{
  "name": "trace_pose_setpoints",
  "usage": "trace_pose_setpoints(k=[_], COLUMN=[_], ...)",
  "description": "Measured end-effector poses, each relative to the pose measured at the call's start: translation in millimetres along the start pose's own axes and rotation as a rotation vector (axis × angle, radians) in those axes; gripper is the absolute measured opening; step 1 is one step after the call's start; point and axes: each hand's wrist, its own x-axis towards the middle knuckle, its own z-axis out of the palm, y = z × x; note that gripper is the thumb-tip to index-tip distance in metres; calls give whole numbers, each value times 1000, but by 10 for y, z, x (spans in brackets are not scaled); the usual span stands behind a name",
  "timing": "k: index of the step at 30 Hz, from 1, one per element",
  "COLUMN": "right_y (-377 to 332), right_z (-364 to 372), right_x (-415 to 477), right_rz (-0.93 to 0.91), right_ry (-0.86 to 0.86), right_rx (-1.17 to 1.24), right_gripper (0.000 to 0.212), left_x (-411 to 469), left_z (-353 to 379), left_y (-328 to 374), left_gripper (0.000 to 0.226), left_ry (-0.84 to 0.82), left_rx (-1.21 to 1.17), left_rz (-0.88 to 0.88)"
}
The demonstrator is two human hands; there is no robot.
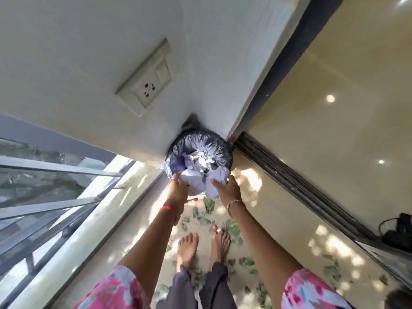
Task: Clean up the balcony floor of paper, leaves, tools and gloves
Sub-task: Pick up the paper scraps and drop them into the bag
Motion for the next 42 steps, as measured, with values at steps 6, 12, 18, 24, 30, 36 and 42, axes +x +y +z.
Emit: trace_pose_setpoints(k=[6, 12, 18, 24, 30, 36, 42], right_y=[-135, -344, -308, 137, 967, 1850, 2628], right_z=[288, -12, -521, -1028, -1477, -1527, -1195], right_x=[145, -609, -1702, -2923, -4123, -5334, -6445], right_rz=[51, 76, 170, 332, 478, 615, 740], right_ry=[73, -16, -25, 138, 413, 715, 910], right_rx=[-106, -261, -272, -77, 196, 507, 756], right_gripper=[52, 39, 34, 33, 37, 28, 26], left_x=[168, -378, -1339, -2377, -3541, -4769, -4784], left_z=[-143, -236, -22, 381, 974, 1350, 1453], left_y=[85, 342, 620, 565, 169, -705, -2227], left_gripper=[61, 38, 35, 42, 44, 50, 55], left_ry=[-97, -286, -480, -732, -1136, -1466, -1703], left_rx=[81, 856, 1288, 1579, 1896, 2130, 2270], left_rz=[-132, 199, 455, 696, 987, 1249, 1708])
